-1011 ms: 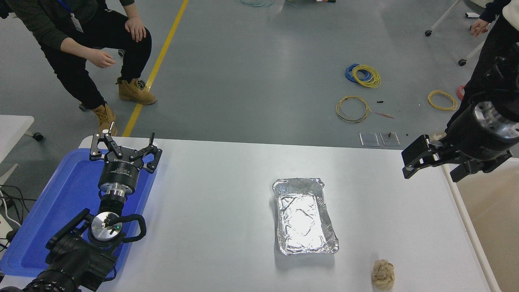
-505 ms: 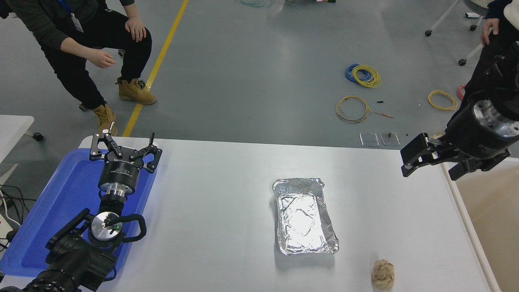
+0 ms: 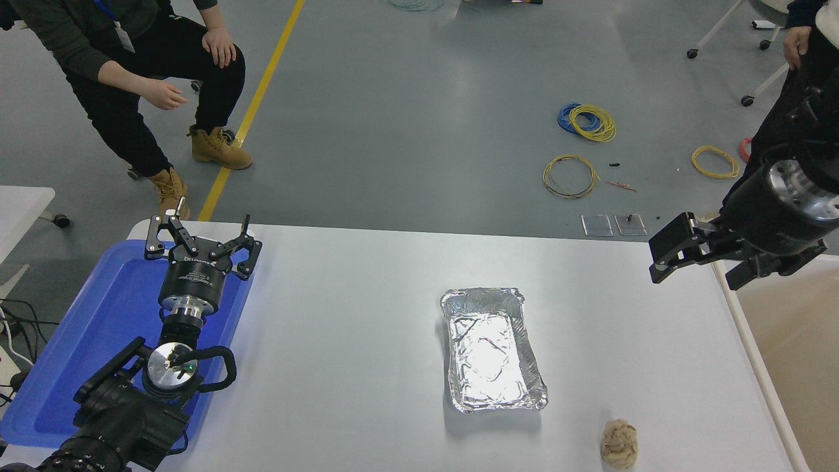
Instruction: Pick up foil plate and place in dustbin
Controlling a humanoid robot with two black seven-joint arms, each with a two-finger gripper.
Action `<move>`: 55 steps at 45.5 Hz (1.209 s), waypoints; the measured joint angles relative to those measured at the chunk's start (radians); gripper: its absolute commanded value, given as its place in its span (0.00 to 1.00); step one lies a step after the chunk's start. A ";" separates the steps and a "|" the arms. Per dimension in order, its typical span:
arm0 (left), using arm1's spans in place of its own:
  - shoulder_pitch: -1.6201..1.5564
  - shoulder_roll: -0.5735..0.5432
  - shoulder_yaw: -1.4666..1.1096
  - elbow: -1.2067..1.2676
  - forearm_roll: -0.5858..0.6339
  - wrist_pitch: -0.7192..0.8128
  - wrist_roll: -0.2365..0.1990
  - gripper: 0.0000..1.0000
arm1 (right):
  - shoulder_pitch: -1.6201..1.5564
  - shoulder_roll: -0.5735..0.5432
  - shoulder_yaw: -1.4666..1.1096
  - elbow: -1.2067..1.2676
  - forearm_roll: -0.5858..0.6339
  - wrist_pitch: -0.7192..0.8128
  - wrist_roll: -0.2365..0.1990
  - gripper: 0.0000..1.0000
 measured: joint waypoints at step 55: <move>-0.001 0.000 0.000 0.000 0.000 0.000 0.000 1.00 | -0.111 0.021 0.129 -0.147 0.001 -0.005 0.000 1.00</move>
